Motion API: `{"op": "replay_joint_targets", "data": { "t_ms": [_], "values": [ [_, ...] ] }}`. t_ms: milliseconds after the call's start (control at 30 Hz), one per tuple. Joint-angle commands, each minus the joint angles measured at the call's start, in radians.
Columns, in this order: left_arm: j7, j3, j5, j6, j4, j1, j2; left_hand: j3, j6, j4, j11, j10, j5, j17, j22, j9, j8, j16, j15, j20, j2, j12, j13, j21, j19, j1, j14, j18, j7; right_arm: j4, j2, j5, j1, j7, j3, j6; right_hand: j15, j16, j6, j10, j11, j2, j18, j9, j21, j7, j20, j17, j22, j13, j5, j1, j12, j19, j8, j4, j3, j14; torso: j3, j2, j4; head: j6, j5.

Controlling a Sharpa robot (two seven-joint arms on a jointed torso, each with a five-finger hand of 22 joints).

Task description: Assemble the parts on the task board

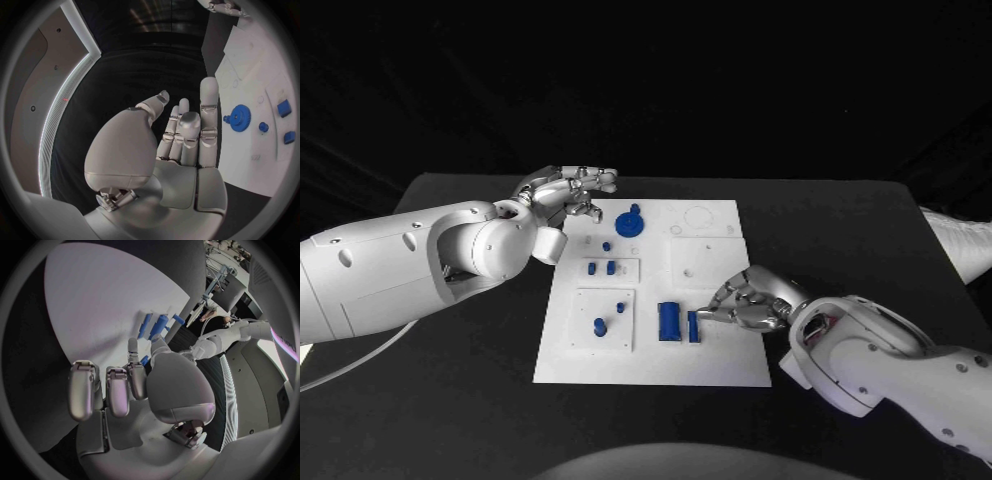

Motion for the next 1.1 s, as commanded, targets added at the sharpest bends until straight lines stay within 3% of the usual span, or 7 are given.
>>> {"op": "replay_joint_targets", "data": {
  "t_ms": [33, 200, 367, 500, 700, 1067, 1100],
  "values": [
    [0.016, -0.004, 0.008, 0.022, -0.010, 0.000, 0.007, -0.006, -0.004, 0.003, -0.002, -0.014, 0.003, -0.071, -0.040, 0.002, 0.011, -0.043, 0.000, 0.000, 0.004, 0.007, -0.003, -0.051, -0.030, -0.008, -0.043, 0.018, -0.002, -0.044, 0.000, 0.459, 0.029, 0.347, 0.002, -0.030, 0.022, -0.119, -0.051, -0.091, 0.022, 0.017, 0.046, -0.010, -0.132, 0.026, 0.017, 0.076, -0.143, 0.012, 0.021, 0.057, -0.168, -0.071, -0.036, -0.028, -0.001, 0.047, 0.0002, -0.011, -0.0072, 0.022, -0.006],
    [0.042, -0.007, 0.043, 0.030, -0.044, -0.016, 0.028, -0.013, 0.036, 0.016, -0.017, 0.005, 0.002, -0.317, -0.087, 0.003, 0.035, -0.261, -0.005, 0.005, 0.004, -0.017, -0.037, -0.137, -0.140, -0.026, -0.250, 0.018, -0.032, -0.175, 0.032, 0.767, 0.074, 0.548, 0.006, -0.013, 0.048, -0.691, -0.094, -0.366, 0.050, 0.061, 0.128, -0.029, -0.610, 0.060, 0.048, -0.379, -0.616, -0.357, 0.029, 0.154, -0.737, -0.286, -0.091, -0.087, 0.016, -0.129, -0.0018, -0.035, -0.0150, 0.061, -0.010],
    [0.063, -0.007, 0.060, 0.053, -0.096, -0.032, 0.064, 0.001, 0.060, 0.030, -0.009, 0.061, 0.008, -0.448, -0.187, -0.001, 0.014, -0.534, 0.028, 0.033, 0.011, -0.111, -0.103, -0.286, -0.289, -0.031, -0.359, 0.012, -0.030, -0.315, 0.088, 0.928, 0.093, 0.652, 0.013, 0.014, 0.093, -1.028, -0.096, -0.418, 0.093, 0.079, 0.126, -0.061, -0.820, 0.088, 0.089, -0.586, -0.760, -0.623, 0.019, 0.218, -1.007, -0.368, -0.131, -0.110, 0.059, -0.259, -0.0112, -0.062, -0.0214, 0.100, -0.018],
    [0.084, -0.007, 0.076, 0.082, -0.156, -0.049, 0.103, 0.001, 0.068, 0.041, 0.008, 0.115, 0.006, -0.554, -0.307, -0.002, -0.024, -0.753, 0.067, 0.082, 0.010, -0.229, -0.168, -0.432, -0.406, -0.034, -0.361, 0.013, -0.029, -0.441, 0.150, 1.020, 0.099, 0.718, 0.024, 0.060, 0.162, -1.272, -0.102, -0.436, 0.133, 0.073, 0.116, -0.096, -1.035, 0.099, 0.152, -0.759, -0.910, -0.825, 0.004, 0.237, -1.149, -0.485, -0.175, -0.124, 0.086, -0.414, -0.0197, -0.087, -0.0312, 0.138, -0.018],
    [0.125, -0.006, 0.093, 0.086, -0.222, -0.067, 0.138, -0.060, 0.060, 0.052, 0.045, 0.107, 0.001, -0.643, -0.407, -0.005, -0.075, -0.926, 0.108, 0.130, 0.003, -0.343, -0.203, -0.530, -0.483, -0.049, -0.391, 0.018, -0.052, -0.555, 0.216, 1.064, 0.101, 0.774, 0.036, 0.119, 0.200, -1.432, -0.085, -0.403, 0.155, 0.081, 0.134, -0.163, -1.222, 0.093, 0.207, -0.996, -1.078, -1.067, -0.004, 0.209, -1.225, -0.462, -0.213, -0.170, 0.102, -0.415, -0.0212, -0.103, -0.0398, 0.174, -0.017],
    [0.173, -0.005, 0.114, 0.057, -0.283, -0.087, 0.185, -0.139, 0.073, 0.048, 0.064, 0.088, 0.002, -0.708, -0.482, -0.004, -0.119, -1.032, 0.124, 0.152, 0.034, -0.421, -0.202, -0.552, -0.521, -0.030, -0.376, 0.023, -0.059, -0.651, 0.247, 1.066, 0.098, 0.802, 0.041, 0.160, 0.188, -1.427, -0.074, -0.378, 0.153, 0.105, 0.132, -0.233, -1.271, 0.108, 0.196, -1.173, -1.175, -1.235, -0.002, 0.161, -1.224, -0.368, -0.214, -0.245, 0.090, -0.314, -0.0155, -0.115, -0.0268, 0.201, -0.011],
    [0.122, -0.006, 0.093, 0.050, -0.281, -0.084, 0.178, -0.219, -0.221, 0.011, 0.005, -0.220, -0.048, -0.749, -0.562, -0.070, -0.204, -1.081, 0.079, 0.072, 0.054, -0.449, -0.265, -0.621, -0.760, -0.415, -0.668, -0.042, -0.100, -0.638, 0.245, 1.045, 0.099, 0.759, 0.041, 0.111, 0.157, -1.496, -0.368, -0.704, 0.109, 0.035, 0.071, -0.264, -1.342, 0.050, 0.133, -1.209, -1.204, -1.310, -0.089, -0.242, -1.290, -0.703, -0.277, -0.196, 0.051, -0.671, -0.0182, -0.113, -0.0306, 0.193, -0.015]
  ]
}}
